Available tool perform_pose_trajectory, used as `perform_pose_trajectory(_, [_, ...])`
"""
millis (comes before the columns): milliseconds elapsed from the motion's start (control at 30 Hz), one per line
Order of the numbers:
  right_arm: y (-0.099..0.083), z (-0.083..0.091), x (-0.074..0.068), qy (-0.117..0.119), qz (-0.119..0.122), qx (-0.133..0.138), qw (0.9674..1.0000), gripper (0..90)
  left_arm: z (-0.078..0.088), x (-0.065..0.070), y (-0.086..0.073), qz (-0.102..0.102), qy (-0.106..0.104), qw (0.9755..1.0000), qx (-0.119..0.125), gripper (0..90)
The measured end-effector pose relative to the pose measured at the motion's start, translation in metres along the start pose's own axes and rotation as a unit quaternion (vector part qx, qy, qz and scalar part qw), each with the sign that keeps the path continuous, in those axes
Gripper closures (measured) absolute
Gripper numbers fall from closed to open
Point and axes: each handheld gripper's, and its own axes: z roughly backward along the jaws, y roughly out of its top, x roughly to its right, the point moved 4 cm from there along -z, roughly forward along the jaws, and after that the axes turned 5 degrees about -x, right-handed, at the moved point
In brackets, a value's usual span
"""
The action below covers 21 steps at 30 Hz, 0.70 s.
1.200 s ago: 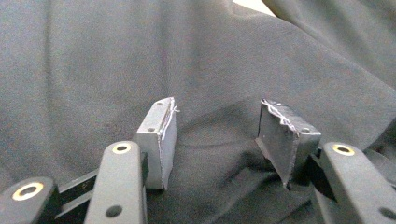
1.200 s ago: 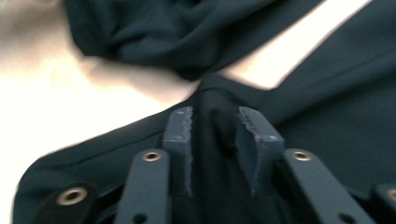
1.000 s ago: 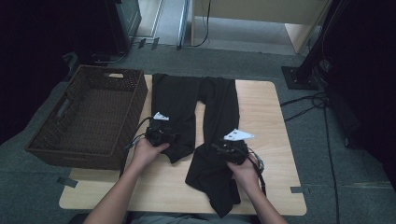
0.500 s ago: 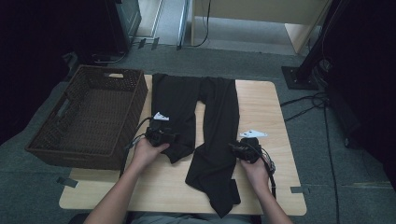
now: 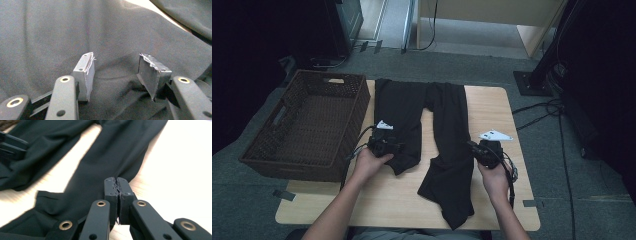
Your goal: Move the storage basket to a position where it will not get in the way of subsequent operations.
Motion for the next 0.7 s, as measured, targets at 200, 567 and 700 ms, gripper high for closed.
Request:
perform_pose_trajectory(200, [-0.001, -0.03, -0.046, 0.109, 0.032, -0.025, 0.9933, 71.1, 0.0, 0.0, 0.0, 0.001, -0.002, 1.0, 0.001, 46.9])
perform_pose_trajectory(567, [-0.019, -0.028, 0.017, 0.013, -0.014, -0.032, 0.9993, 77.6, 0.0, 0.0, 0.0, 0.0, 0.0, 1.0, 0.001, 46.9])
perform_pose_trajectory(700, [-0.028, -0.033, 0.02, 0.01, -0.021, -0.037, 0.999, 75.6, 0.0, 0.0, 0.0, 0.001, -0.001, 1.0, 0.001, 46.8])
